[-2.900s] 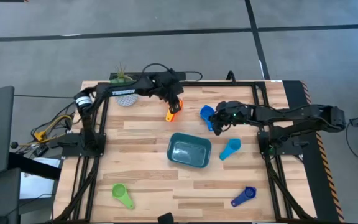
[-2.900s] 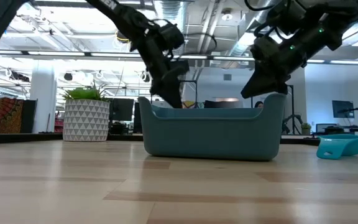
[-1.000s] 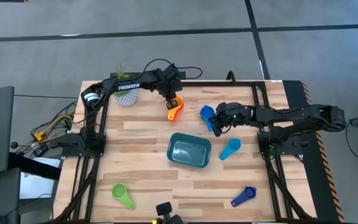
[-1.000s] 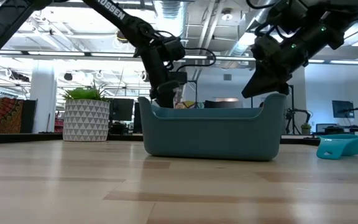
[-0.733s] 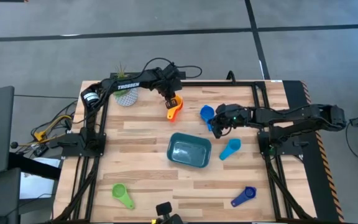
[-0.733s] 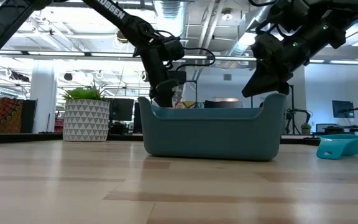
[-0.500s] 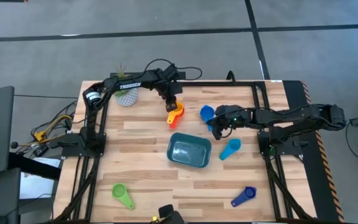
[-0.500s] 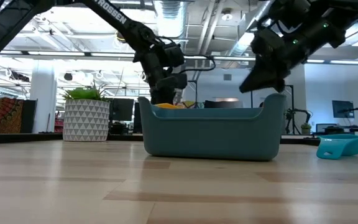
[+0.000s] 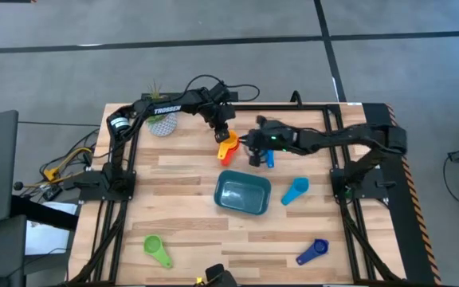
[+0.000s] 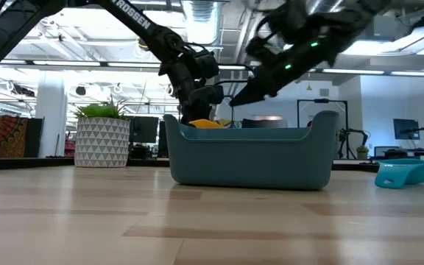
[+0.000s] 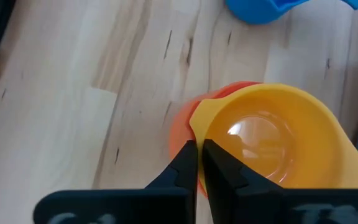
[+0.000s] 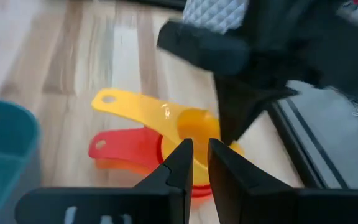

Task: Nest measuring cups in basket
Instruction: Stack the blue measuring cup on top of the red measuring cup

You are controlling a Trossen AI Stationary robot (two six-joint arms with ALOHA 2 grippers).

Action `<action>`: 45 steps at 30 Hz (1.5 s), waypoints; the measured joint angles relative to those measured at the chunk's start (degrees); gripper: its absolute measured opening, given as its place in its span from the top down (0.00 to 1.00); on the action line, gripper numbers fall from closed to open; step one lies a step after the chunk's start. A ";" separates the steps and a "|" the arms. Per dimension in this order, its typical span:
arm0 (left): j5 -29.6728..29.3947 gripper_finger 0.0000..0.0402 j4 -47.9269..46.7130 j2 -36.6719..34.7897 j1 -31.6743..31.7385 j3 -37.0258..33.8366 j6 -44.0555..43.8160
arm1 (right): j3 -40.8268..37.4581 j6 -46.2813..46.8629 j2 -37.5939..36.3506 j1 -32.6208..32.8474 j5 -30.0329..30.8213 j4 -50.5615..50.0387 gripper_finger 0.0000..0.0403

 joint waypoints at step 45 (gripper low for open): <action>7.41 1.00 -0.83 0.11 -0.09 -0.02 13.05 | 14.43 -32.89 11.63 -1.40 -1.87 -19.31 0.83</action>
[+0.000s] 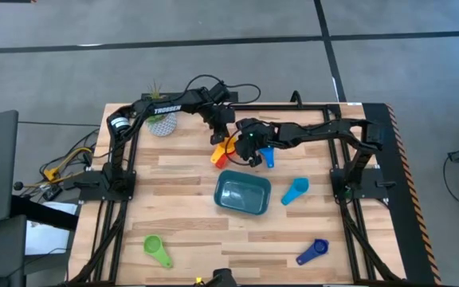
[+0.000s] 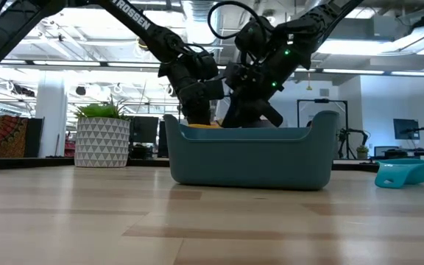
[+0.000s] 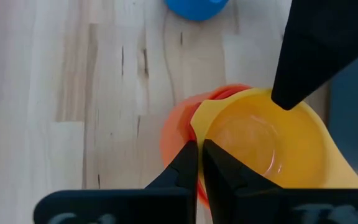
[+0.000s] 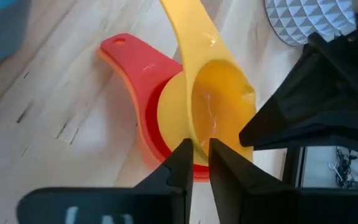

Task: Nest measuring cups in basket
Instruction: Stack the blue measuring cup on top of the red measuring cup

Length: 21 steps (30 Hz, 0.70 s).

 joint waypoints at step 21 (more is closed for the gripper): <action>1.91 1.00 0.41 0.00 -0.05 1.21 6.80 | 0.00 -13.10 0.00 -1.05 -5.83 0.26 0.66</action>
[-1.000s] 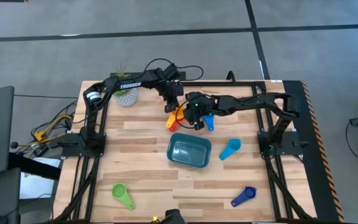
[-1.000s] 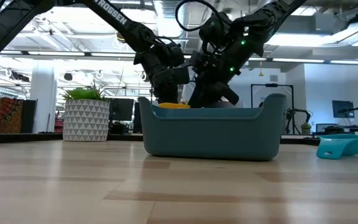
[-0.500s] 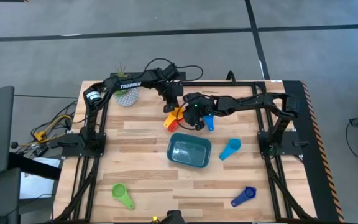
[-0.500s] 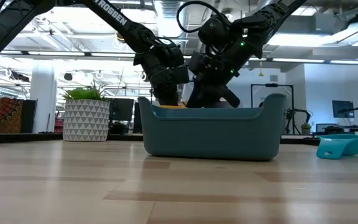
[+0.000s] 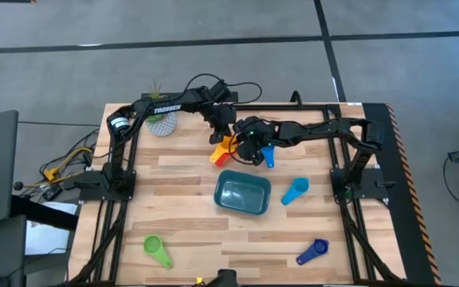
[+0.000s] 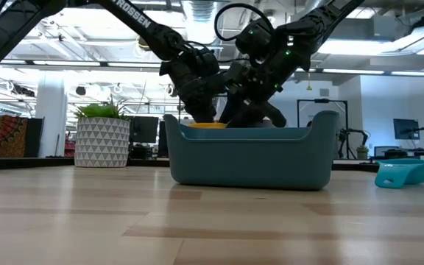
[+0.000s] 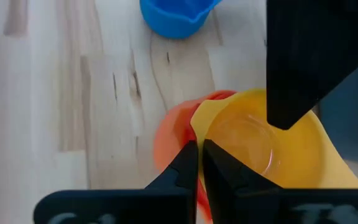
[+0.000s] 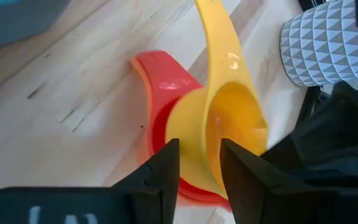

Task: Nest measuring cups in basket
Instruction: Stack the blue measuring cup on top of the red measuring cup

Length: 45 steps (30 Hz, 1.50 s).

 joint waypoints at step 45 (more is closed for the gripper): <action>-6.98 0.81 -0.57 -2.75 1.08 -2.55 -13.13 | -16.91 45.20 -22.44 -14.66 17.15 -25.24 0.99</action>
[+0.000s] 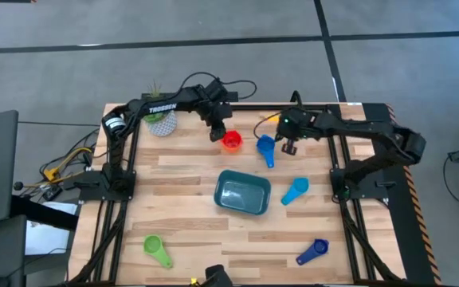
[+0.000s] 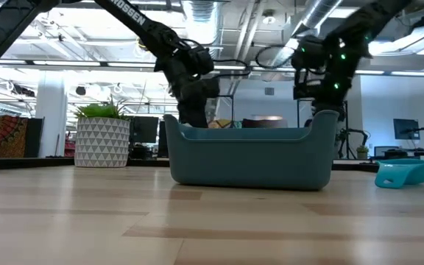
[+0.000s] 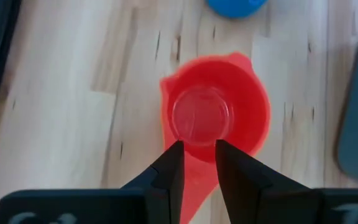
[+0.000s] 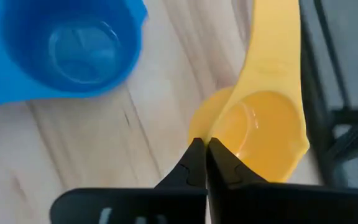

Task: Nest measuring cups in basket
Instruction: Stack the blue measuring cup on top of the red measuring cup

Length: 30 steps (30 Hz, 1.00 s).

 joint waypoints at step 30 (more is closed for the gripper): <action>-8.90 0.81 9.97 -7.48 -9.16 -1.52 -5.19 | -3.33 17.61 -1.72 0.39 -0.66 2.48 0.56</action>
